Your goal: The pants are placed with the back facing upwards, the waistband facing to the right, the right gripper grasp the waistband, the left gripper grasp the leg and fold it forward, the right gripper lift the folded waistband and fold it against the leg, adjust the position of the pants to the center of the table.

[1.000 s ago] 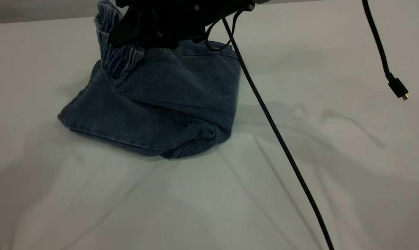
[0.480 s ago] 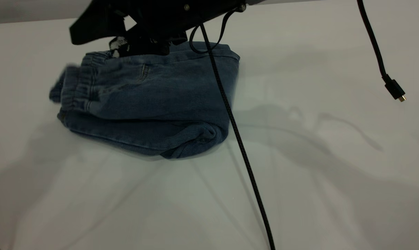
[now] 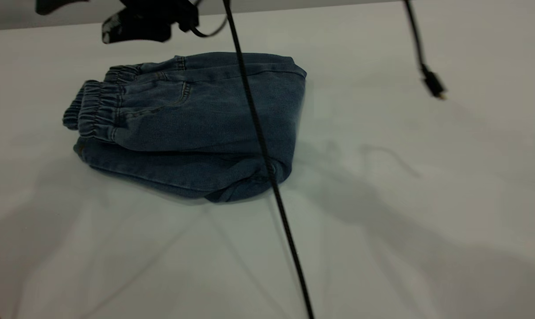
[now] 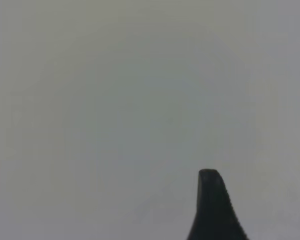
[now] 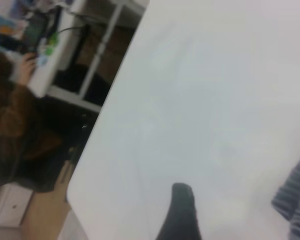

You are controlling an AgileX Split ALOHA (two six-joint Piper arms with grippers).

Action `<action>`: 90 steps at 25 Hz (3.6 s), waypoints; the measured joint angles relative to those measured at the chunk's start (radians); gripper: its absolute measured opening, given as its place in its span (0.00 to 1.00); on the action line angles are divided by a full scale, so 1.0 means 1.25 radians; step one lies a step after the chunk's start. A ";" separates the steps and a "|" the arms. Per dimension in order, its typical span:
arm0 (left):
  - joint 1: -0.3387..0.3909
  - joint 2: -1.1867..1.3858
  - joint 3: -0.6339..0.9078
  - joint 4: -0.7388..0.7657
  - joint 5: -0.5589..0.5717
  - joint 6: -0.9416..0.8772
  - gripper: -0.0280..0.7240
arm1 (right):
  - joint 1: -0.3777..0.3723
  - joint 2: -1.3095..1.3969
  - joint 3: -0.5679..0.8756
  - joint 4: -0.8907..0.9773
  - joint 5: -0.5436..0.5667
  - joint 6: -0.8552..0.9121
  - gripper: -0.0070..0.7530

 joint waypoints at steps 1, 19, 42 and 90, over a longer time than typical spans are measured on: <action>0.000 -0.003 0.000 0.004 0.000 0.000 0.58 | 0.005 0.000 -0.016 -0.049 -0.010 0.056 0.69; 0.000 -0.076 0.000 0.018 0.007 -0.010 0.58 | 0.036 0.043 -0.116 -1.057 0.147 0.874 0.66; 0.000 -0.179 0.001 0.019 0.090 -0.042 0.58 | 0.051 0.347 -0.610 -1.082 0.419 1.072 0.62; 0.000 -0.201 0.002 0.023 0.108 -0.015 0.58 | 0.044 0.354 -0.577 -1.077 0.570 0.644 0.61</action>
